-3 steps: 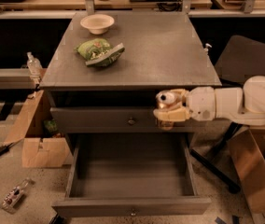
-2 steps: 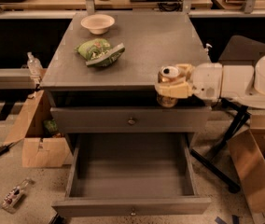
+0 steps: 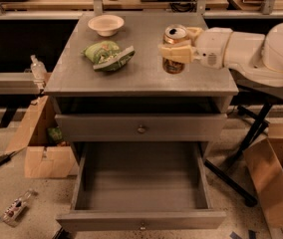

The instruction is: Pick orange can from middle drawer and place on counter

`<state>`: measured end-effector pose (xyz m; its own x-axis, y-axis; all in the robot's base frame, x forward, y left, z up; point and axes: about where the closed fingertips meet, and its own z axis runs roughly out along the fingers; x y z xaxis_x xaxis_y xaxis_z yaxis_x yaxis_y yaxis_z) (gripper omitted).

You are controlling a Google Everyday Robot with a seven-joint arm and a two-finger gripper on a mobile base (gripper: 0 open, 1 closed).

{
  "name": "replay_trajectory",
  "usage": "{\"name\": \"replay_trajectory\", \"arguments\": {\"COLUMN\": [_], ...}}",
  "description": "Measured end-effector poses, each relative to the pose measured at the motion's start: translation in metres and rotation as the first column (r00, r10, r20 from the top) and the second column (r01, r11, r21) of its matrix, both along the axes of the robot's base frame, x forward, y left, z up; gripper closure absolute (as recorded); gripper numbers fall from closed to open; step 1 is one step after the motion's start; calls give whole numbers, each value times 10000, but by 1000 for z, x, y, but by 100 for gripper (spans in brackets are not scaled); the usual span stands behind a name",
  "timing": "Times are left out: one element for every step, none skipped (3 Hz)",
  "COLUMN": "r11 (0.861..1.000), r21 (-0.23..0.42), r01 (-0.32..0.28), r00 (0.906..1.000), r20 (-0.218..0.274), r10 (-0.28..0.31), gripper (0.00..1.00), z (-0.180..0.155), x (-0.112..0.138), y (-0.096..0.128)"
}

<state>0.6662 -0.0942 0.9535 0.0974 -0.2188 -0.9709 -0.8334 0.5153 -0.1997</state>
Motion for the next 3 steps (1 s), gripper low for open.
{"name": "replay_trajectory", "arguments": {"r11": [9997, 9994, 9996], "r21": [-149, -299, -197], "r01": [217, 198, 179], "r00": [9993, 9927, 9830], "r20": [-315, -1184, -1824], "r10": [-222, -232, -212], "gripper": [100, 100, 100], "z": [-13, -48, -83], "x": [57, 118, 148], "y": [13, 27, 24]}}
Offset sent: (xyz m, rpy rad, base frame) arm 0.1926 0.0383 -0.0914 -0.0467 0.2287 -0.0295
